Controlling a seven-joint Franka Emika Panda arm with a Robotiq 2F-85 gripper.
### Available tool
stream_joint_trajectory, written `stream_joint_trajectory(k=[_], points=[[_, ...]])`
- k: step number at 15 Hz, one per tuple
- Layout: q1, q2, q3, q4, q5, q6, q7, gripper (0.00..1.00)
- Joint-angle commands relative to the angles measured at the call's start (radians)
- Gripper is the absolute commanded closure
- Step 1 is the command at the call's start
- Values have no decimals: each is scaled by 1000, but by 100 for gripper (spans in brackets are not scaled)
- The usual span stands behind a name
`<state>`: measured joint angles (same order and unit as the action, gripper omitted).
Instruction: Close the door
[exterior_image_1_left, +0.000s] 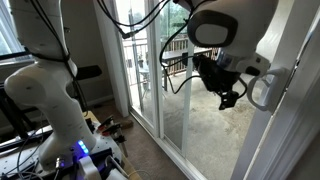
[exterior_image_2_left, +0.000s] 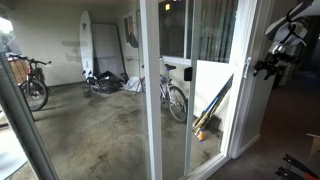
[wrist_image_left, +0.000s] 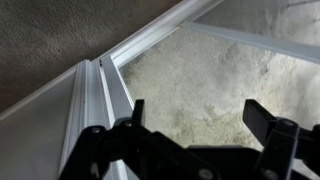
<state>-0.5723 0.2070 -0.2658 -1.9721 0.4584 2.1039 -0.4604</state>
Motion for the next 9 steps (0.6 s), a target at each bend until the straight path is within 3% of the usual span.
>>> stream_joint_trajectory(k=[1,3,4,9], points=[[50,-116,-19,-228,-50,79,-82,0],[73,-155,-27,-300,-36,119,-90,0],[73,-73,-36,-199,-27,72,-58,0],[85,-74,-47,-204,-28,80,-58,0]])
